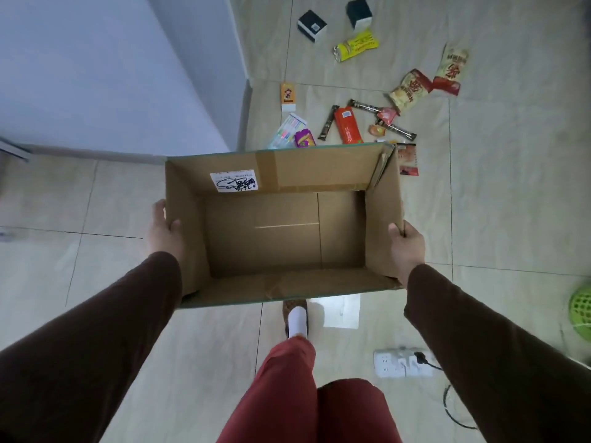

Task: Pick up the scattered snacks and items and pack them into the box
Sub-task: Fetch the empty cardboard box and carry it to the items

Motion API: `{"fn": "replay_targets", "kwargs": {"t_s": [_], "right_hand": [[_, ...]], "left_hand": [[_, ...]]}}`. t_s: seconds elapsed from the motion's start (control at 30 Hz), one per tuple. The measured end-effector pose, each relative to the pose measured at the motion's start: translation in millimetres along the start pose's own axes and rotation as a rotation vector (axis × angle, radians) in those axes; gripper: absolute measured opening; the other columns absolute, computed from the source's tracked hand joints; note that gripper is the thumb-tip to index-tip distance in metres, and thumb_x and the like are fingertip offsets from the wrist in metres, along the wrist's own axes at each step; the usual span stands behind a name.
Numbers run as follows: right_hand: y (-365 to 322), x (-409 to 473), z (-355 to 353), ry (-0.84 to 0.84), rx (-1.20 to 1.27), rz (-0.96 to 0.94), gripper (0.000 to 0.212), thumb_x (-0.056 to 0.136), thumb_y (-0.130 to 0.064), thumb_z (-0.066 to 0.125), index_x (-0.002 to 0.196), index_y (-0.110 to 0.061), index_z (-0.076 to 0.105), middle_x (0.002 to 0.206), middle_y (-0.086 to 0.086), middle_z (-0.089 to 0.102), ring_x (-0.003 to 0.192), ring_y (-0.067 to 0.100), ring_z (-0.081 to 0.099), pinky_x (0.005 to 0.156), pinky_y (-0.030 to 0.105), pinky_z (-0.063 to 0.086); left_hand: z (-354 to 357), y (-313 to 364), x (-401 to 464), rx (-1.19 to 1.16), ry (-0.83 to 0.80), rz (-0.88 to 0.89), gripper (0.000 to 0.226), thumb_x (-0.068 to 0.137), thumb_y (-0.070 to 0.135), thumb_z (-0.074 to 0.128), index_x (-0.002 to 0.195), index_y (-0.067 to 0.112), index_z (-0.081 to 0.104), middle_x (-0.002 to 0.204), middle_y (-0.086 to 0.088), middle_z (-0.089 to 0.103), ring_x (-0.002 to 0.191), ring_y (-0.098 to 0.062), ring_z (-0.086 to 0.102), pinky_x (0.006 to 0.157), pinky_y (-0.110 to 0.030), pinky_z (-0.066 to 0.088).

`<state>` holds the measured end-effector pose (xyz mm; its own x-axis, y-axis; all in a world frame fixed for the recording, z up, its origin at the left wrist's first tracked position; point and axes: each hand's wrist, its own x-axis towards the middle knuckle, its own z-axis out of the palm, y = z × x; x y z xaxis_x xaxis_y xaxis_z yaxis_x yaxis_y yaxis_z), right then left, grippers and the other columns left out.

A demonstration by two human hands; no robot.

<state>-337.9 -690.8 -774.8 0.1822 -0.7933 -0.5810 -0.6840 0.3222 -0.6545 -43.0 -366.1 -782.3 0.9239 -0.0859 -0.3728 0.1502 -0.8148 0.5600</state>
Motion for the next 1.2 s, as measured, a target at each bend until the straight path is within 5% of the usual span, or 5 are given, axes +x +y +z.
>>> {"fn": "replay_targets", "kwargs": {"t_s": [0.13, 0.5, 0.7, 0.9, 1.2], "right_hand": [[-33, 52, -13, -0.041, -0.028, 0.002, 0.039, 0.105, -0.032, 0.046, 0.137, -0.013, 0.056, 0.124, 0.007, 0.064, 0.115, 0.028, 0.057, 0.096, 0.036, 0.046], [-88, 150, -21, -0.342, -0.319, -0.157, 0.045, 0.105, -0.029, 0.047, 0.146, -0.010, 0.046, 0.144, 0.011, 0.052, 0.134, 0.033, 0.049, 0.103, 0.040, 0.042], [-65, 148, -8, -0.537, -0.526, -0.298, 0.044, 0.103, -0.035, 0.048, 0.140, -0.012, 0.053, 0.136, 0.010, 0.060, 0.128, 0.031, 0.054, 0.106, 0.047, 0.046], [-29, 127, 36, -0.674, -0.710, -0.384, 0.046, 0.105, -0.032, 0.046, 0.143, -0.006, 0.048, 0.141, 0.015, 0.054, 0.131, 0.032, 0.050, 0.104, 0.037, 0.041], [46, 108, 110, -0.786, -0.826, -0.469, 0.044, 0.106, -0.029, 0.044, 0.146, -0.011, 0.047, 0.146, 0.010, 0.051, 0.135, 0.028, 0.048, 0.108, 0.038, 0.038]], "left_hand": [[19, 35, -3, 0.077, 0.034, -0.060, 0.039, 0.101, 0.014, 0.045, 0.135, 0.032, 0.035, 0.111, -0.019, 0.066, 0.096, -0.042, 0.063, 0.087, -0.053, 0.052], [66, 52, -121, 0.030, 0.265, -0.429, 0.038, 0.102, 0.021, 0.043, 0.136, 0.033, 0.034, 0.115, -0.017, 0.066, 0.102, -0.042, 0.062, 0.085, -0.043, 0.043], [106, -2, -220, -0.056, 0.370, -0.634, 0.038, 0.101, 0.017, 0.045, 0.135, 0.031, 0.034, 0.122, -0.022, 0.063, 0.104, -0.047, 0.060, 0.088, -0.049, 0.045], [153, -76, -300, -0.081, 0.474, -0.854, 0.036, 0.101, 0.016, 0.047, 0.134, 0.024, 0.036, 0.122, -0.027, 0.062, 0.103, -0.051, 0.060, 0.087, -0.052, 0.045], [223, -194, -348, -0.161, 0.547, -1.020, 0.040, 0.099, 0.011, 0.050, 0.133, 0.025, 0.033, 0.124, -0.028, 0.061, 0.106, -0.051, 0.060, 0.092, -0.059, 0.047]]}}
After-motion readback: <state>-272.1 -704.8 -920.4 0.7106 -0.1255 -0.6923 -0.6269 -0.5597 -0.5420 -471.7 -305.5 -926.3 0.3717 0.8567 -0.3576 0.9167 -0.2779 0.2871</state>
